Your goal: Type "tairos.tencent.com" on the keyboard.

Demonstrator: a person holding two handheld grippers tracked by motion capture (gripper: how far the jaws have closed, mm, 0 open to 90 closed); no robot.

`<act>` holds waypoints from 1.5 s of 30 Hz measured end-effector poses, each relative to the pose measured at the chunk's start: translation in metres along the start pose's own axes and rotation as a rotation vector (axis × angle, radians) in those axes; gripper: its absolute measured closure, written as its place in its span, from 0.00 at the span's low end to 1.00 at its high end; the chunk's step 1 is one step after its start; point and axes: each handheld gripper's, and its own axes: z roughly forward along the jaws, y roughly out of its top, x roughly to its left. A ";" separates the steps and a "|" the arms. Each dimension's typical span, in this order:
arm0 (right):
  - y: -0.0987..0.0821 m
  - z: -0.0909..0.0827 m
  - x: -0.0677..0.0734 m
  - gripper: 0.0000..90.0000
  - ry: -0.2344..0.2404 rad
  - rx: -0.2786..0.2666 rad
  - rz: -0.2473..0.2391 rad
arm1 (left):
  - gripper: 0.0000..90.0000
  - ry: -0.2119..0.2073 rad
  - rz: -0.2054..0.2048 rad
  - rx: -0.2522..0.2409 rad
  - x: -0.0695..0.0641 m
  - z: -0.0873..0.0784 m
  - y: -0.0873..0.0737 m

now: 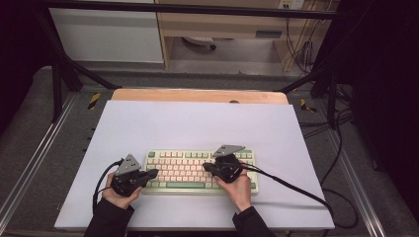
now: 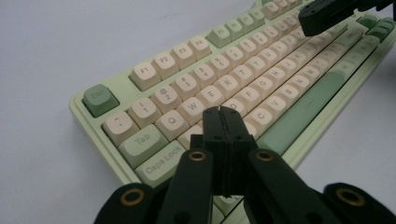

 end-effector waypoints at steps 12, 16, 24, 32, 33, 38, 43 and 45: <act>0.003 -0.015 0.007 1.00 0.019 -0.027 -0.019 | 1.00 -0.001 0.001 -0.001 0.000 0.000 0.000; 0.003 -0.017 0.010 1.00 0.028 -0.027 -0.020 | 1.00 -0.002 0.001 0.000 0.000 0.000 0.000; 0.004 -0.013 0.016 1.00 0.049 -0.023 -0.033 | 1.00 -0.002 0.002 -0.002 0.000 0.000 0.000; 0.002 -0.008 0.020 1.00 0.064 -0.009 -0.032 | 1.00 -0.003 0.003 -0.002 0.000 0.000 0.000; 0.001 -0.007 0.021 1.00 0.064 -0.008 -0.029 | 1.00 -0.003 0.003 -0.002 0.000 0.000 0.000; 0.000 -0.003 0.022 1.00 0.073 -0.001 -0.033 | 1.00 -0.003 0.004 -0.001 0.000 0.000 0.000; -0.001 0.002 0.025 1.00 0.077 0.010 -0.031 | 1.00 -0.003 0.005 -0.001 -0.001 0.000 0.000; -0.002 0.005 0.026 1.00 0.080 0.015 -0.034 | 1.00 -0.003 0.005 -0.001 -0.001 0.000 0.000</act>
